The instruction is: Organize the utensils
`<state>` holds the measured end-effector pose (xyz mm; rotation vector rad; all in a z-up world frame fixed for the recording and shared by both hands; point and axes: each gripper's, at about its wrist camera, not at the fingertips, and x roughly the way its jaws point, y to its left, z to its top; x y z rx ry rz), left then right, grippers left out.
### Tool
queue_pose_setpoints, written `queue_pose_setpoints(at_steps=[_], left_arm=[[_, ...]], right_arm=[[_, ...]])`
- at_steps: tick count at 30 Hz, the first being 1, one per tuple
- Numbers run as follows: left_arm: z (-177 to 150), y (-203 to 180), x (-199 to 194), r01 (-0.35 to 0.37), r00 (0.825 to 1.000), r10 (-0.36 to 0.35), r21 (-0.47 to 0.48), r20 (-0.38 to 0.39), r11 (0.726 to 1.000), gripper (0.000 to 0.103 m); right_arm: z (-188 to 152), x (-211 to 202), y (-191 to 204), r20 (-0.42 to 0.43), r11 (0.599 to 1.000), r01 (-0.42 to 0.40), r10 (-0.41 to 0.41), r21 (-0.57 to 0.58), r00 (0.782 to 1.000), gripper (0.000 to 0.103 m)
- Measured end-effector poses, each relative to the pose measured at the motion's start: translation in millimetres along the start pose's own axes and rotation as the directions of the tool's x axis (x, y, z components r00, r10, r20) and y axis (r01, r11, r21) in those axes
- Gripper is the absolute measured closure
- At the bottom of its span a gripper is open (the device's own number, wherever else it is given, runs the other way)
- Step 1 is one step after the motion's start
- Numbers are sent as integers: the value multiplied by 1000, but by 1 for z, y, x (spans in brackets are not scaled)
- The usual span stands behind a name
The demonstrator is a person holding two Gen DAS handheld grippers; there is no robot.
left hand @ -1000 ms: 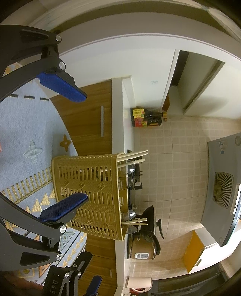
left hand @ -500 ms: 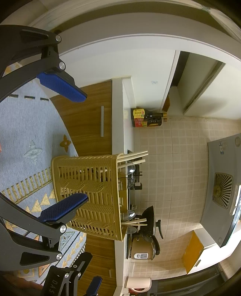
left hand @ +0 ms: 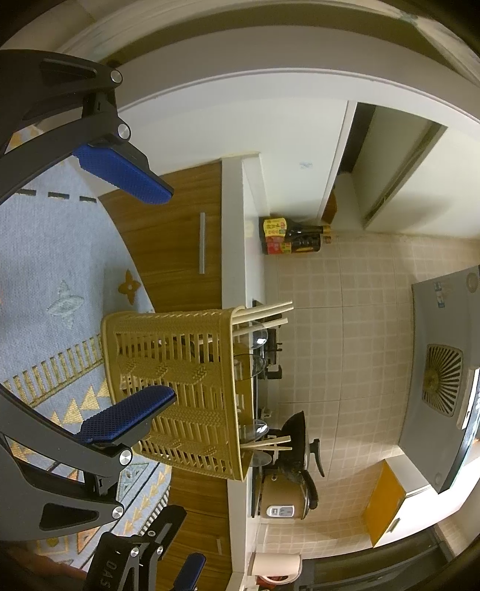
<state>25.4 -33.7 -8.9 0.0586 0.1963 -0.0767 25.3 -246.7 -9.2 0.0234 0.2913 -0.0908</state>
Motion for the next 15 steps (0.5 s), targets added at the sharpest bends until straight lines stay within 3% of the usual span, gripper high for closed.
queue_pose_setpoints(at_steps=[15], left_arm=[[0, 0, 0, -1, 1000, 1, 0, -4, 1000, 8]], right_arm=[[1, 1, -3, -8, 1000, -3, 3, 15, 1000, 9]])
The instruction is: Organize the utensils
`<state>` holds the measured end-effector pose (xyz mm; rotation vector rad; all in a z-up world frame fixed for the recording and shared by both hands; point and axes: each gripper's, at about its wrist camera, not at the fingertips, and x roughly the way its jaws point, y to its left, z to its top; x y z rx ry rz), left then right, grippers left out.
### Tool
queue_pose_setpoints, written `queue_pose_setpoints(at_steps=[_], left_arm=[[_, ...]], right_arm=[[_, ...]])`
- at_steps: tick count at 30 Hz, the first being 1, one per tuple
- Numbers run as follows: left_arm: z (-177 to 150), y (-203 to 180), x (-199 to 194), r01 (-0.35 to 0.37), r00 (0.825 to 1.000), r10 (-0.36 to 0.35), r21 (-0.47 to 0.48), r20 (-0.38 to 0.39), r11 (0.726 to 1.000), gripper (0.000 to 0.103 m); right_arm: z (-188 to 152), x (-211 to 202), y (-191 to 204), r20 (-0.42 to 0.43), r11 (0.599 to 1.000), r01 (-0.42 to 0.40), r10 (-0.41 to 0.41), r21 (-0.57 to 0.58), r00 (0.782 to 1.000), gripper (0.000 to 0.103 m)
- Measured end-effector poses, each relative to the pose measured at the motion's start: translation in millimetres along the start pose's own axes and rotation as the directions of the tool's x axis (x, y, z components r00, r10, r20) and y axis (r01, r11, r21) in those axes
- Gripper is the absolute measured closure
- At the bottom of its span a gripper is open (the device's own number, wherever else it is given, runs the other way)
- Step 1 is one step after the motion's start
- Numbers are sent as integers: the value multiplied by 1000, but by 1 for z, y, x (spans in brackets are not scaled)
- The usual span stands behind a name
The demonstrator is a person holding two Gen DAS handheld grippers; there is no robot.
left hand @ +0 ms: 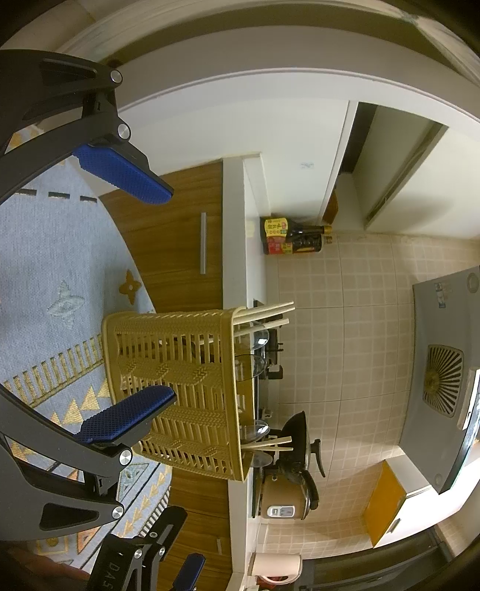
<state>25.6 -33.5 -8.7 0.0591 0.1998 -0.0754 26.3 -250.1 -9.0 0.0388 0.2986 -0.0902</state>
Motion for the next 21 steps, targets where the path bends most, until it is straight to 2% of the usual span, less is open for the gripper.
queue_pose_setpoints(at_steps=[21], left_arm=[[0, 0, 0, 1, 1000, -1, 0, -1, 1000, 8]], right_arm=[[-1, 2, 1, -4, 1000, -5, 5, -3, 1000, 9]])
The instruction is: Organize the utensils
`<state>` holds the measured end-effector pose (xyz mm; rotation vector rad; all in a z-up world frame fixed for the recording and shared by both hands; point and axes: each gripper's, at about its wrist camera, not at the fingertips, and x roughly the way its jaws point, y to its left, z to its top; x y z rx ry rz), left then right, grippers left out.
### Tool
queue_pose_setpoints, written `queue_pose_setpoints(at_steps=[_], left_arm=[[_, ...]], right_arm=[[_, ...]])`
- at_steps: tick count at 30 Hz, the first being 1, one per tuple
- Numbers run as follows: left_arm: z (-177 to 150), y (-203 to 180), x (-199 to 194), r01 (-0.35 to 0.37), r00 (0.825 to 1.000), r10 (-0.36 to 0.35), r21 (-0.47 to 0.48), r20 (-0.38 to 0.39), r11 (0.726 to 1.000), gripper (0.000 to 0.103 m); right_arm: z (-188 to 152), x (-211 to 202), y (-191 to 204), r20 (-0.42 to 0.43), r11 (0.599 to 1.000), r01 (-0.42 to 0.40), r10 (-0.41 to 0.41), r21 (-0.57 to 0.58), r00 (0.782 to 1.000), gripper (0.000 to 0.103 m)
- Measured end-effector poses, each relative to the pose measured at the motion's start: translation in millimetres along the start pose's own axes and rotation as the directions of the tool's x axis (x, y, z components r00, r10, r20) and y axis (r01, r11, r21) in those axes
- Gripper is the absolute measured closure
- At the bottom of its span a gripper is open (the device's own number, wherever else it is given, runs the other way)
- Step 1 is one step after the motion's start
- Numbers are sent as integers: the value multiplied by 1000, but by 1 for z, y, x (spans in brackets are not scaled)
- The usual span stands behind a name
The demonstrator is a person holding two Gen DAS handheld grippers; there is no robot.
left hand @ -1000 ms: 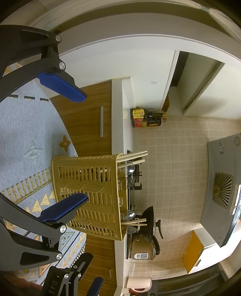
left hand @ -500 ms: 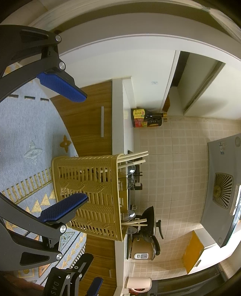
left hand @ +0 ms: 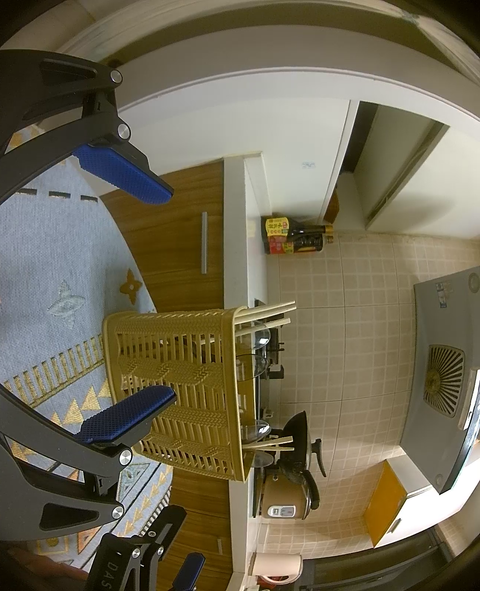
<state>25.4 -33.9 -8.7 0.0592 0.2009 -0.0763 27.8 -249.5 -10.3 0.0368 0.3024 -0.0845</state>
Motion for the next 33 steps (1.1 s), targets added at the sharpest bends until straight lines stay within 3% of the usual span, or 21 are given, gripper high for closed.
queue_pose_setpoints(at_steps=[33], left_arm=[[-2, -7, 3, 11, 1000, -10, 30, -4, 1000, 8]], right_arm=[[0, 1, -2, -7, 1000, -3, 3, 9, 1000, 9]])
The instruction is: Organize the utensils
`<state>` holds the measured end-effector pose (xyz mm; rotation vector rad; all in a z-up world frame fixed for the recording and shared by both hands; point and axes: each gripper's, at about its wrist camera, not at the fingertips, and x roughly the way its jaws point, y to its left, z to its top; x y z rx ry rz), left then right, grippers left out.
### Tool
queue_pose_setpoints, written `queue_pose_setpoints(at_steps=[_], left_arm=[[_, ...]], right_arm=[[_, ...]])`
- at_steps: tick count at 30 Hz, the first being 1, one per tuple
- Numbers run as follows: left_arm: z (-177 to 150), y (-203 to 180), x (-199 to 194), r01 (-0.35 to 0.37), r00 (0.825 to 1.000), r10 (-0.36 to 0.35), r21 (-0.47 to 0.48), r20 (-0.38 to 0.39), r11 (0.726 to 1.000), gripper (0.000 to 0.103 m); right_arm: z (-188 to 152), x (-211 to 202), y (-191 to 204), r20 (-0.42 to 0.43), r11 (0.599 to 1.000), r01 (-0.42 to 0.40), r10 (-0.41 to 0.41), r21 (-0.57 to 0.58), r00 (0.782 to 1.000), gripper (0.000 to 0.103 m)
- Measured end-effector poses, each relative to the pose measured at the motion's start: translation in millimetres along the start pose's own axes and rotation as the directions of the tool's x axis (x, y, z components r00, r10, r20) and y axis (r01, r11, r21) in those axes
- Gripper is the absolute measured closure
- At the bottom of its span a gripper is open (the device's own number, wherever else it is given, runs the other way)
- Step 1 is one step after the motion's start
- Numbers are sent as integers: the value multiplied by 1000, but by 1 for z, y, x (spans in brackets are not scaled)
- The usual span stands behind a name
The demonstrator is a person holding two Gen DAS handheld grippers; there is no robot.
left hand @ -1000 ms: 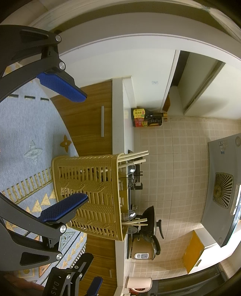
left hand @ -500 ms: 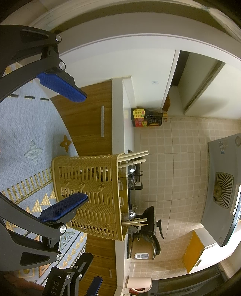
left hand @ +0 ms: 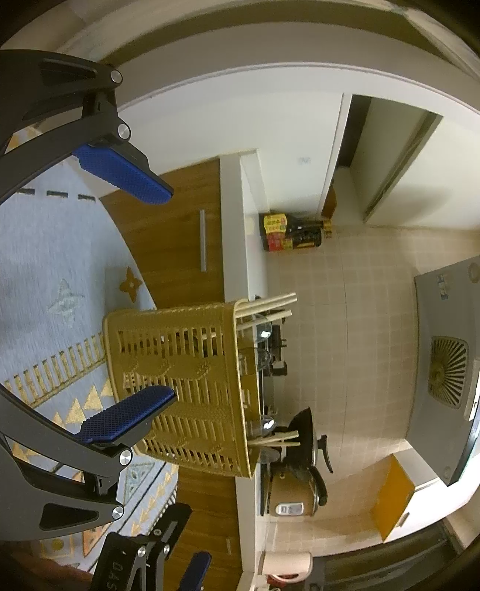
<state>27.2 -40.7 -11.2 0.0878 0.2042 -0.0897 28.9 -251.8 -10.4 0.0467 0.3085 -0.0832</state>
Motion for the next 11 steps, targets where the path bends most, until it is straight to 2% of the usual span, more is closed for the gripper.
queue_pose_setpoints(at_steps=[11], left_arm=[[-1, 0, -2, 24, 1000, -24, 15, 0, 1000, 7]], right_arm=[[0, 1, 0, -1, 1000, 0, 0, -1, 1000, 9]])
